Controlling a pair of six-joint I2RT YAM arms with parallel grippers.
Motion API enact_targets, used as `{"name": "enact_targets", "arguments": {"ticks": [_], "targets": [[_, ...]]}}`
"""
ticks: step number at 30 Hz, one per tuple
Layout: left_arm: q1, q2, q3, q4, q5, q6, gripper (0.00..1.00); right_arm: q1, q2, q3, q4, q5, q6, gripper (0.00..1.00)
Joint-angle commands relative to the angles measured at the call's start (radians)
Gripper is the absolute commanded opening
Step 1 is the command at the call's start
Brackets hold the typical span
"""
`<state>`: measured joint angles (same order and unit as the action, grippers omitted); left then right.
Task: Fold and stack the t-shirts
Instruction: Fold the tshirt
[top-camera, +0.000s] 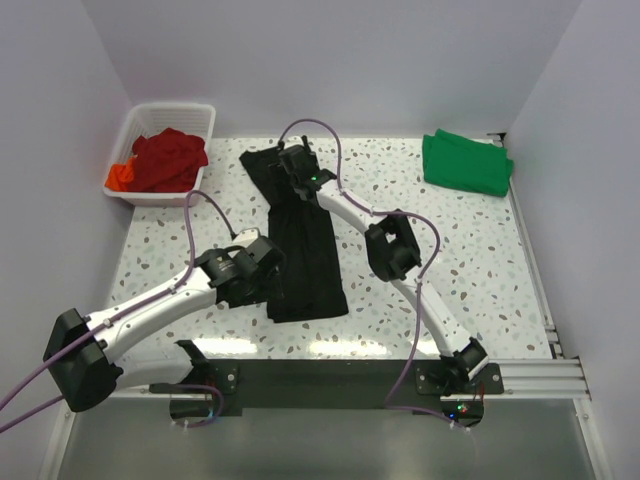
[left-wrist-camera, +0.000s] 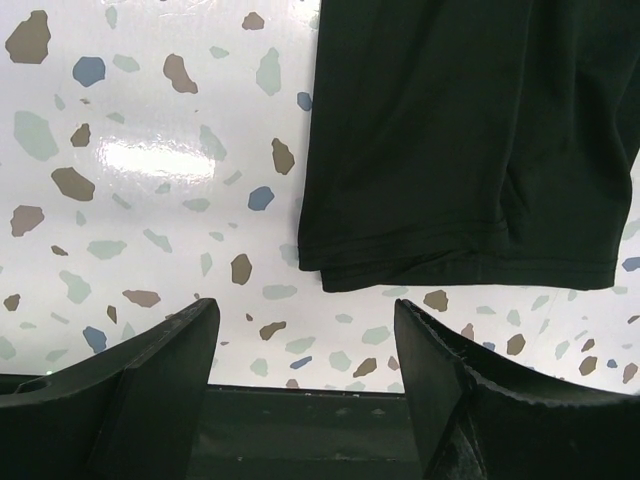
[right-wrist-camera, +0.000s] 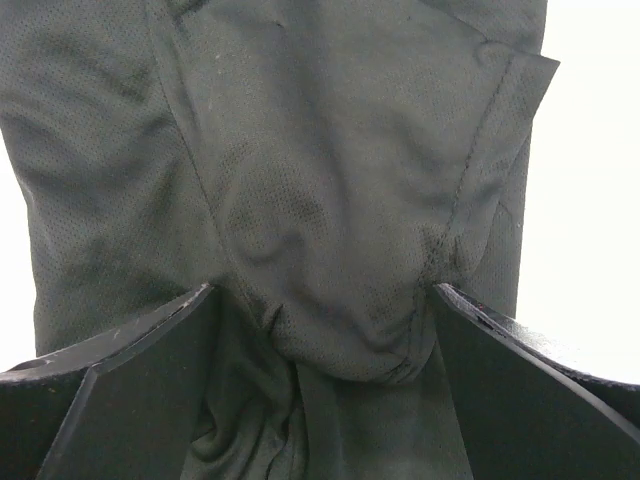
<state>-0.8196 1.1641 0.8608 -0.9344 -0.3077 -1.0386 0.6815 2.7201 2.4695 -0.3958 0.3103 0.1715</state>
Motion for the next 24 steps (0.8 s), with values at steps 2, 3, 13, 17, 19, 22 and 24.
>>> {"name": "enact_targets", "arguments": {"ticks": [2, 3, 13, 17, 19, 22, 24], "targets": [[-0.003, -0.003, 0.043, 0.023, -0.022, -0.021, 0.76, -0.01, 0.01, 0.014, -0.024, 0.007, -0.024, 0.92], [-0.001, -0.004, 0.043, 0.022, -0.022, -0.021, 0.76, -0.01, 0.026, 0.034, -0.035, 0.016, -0.026, 0.93], [-0.001, -0.026, 0.037, 0.011, -0.021, -0.029, 0.76, -0.098, 0.026, 0.045, -0.199, 0.055, 0.324, 0.95], [-0.001, -0.032, 0.034, 0.008, -0.019, -0.024, 0.76, -0.146, 0.024, 0.022, -0.235, 0.007, 0.44, 0.93], [-0.001, -0.034, 0.03, 0.006, -0.018, -0.024, 0.76, -0.151, 0.024, 0.022, -0.229, -0.003, 0.451, 0.93], [-0.003, -0.046, 0.024, 0.003, -0.018, -0.024, 0.76, -0.151, 0.02, 0.025, -0.207, -0.008, 0.438, 0.93], [-0.003, -0.057, 0.02, -0.003, -0.016, -0.028, 0.76, -0.152, 0.015, 0.023, -0.183, -0.02, 0.416, 0.93]]}}
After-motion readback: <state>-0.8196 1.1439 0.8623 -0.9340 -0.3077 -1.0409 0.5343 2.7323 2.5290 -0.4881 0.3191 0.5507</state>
